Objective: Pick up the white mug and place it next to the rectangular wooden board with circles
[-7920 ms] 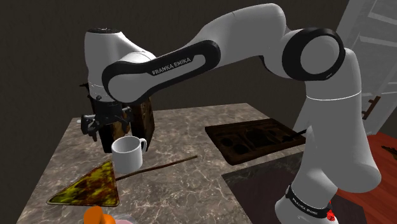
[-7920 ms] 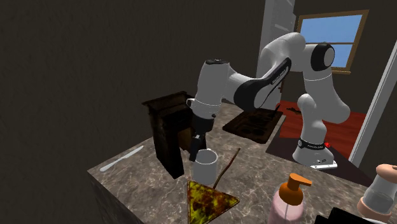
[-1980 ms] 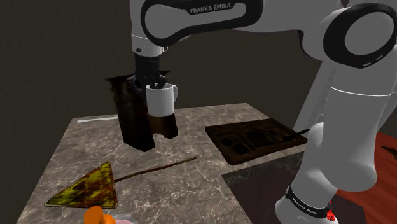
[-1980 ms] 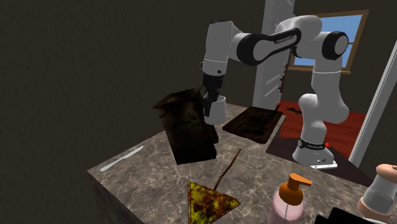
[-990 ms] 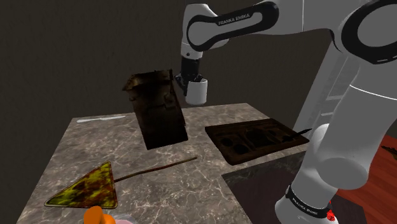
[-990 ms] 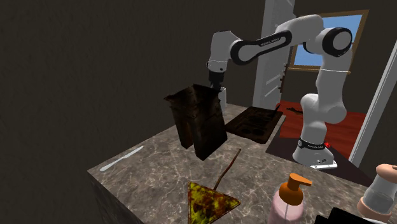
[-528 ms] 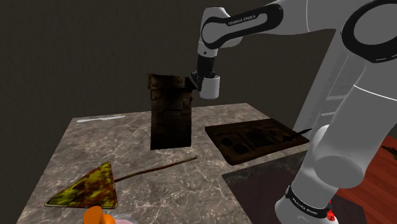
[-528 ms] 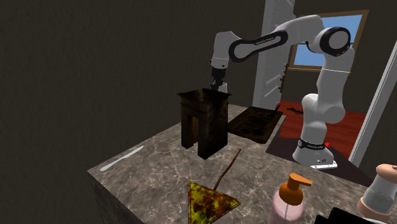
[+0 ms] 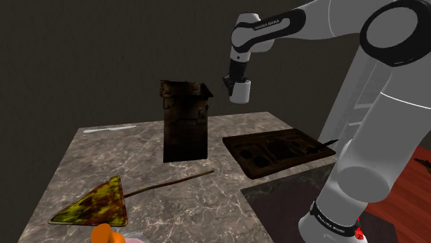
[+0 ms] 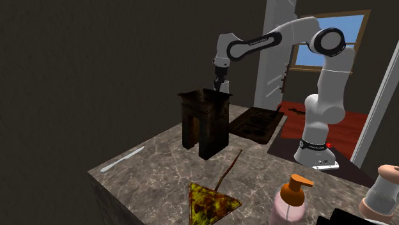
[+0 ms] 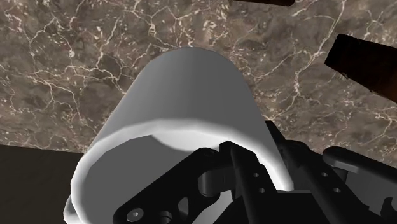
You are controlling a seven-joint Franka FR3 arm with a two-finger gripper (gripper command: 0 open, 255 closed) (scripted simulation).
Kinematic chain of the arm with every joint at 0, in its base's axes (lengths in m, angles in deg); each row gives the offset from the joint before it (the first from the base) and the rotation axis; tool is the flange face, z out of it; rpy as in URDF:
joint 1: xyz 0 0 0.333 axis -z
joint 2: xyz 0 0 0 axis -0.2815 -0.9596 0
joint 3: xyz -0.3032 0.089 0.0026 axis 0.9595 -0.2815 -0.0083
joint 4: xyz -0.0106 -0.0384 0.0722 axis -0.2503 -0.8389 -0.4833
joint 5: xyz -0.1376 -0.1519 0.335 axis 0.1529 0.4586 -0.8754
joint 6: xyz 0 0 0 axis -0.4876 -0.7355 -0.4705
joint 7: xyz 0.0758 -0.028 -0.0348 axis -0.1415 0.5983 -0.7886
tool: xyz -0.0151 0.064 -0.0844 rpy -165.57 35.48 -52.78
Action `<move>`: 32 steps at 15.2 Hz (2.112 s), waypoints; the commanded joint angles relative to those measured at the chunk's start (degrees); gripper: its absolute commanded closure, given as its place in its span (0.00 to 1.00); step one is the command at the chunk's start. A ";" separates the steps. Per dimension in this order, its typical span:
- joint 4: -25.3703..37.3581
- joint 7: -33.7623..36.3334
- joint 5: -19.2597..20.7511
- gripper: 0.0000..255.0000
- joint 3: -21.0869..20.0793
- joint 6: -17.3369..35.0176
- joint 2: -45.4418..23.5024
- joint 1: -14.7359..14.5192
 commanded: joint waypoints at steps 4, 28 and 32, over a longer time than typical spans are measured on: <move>3.43 -7.63 -1.49 1.00 3.68 -0.41 -2.85 3.28; 4.25 -21.09 -7.18 1.00 8.57 8.52 -13.23 9.76; 2.40 -21.47 -7.73 1.00 8.45 11.33 -14.26 9.86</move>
